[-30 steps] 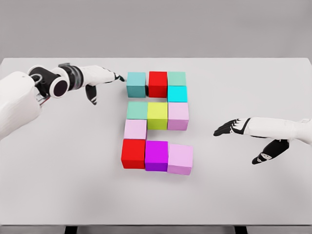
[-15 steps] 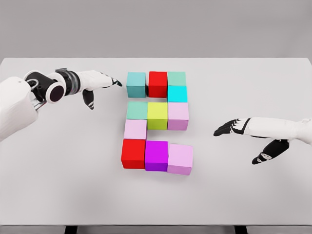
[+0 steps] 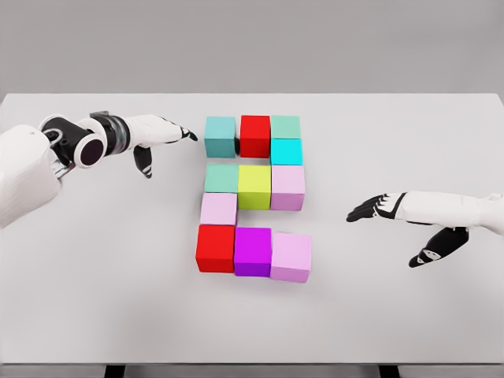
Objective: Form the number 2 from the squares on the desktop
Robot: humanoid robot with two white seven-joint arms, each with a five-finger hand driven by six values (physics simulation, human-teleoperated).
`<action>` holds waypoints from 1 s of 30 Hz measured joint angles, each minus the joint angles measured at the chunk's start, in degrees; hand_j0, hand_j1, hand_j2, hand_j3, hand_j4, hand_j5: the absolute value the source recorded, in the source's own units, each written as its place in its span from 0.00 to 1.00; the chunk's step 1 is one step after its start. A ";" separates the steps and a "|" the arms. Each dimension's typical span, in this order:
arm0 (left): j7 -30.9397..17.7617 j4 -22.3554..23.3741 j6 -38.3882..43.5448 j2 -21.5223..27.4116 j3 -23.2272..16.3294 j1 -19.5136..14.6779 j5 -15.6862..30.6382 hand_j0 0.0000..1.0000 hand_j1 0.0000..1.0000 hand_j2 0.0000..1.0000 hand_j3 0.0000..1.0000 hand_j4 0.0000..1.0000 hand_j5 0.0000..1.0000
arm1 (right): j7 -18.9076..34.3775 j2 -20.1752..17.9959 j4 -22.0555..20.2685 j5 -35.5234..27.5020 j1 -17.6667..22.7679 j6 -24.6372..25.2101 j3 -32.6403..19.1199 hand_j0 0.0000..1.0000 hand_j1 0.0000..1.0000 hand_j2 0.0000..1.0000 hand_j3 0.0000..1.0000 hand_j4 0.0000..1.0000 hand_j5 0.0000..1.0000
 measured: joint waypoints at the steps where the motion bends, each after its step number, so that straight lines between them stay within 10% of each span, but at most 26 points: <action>1: 0.00 0.06 0.00 -0.09 0.00 0.00 -0.03 1.00 1.00 1.00 1.00 1.00 1.00 | 0.00 0.00 -0.01 0.00 0.00 0.00 0.00 1.00 1.00 1.00 1.00 1.00 1.00; 30: 0.00 2.91 0.00 -3.58 0.00 -0.62 -0.54 1.00 1.00 1.00 1.00 1.00 1.00 | 0.00 0.03 -0.39 0.35 0.35 0.00 0.00 1.00 1.00 1.00 1.00 1.00 1.00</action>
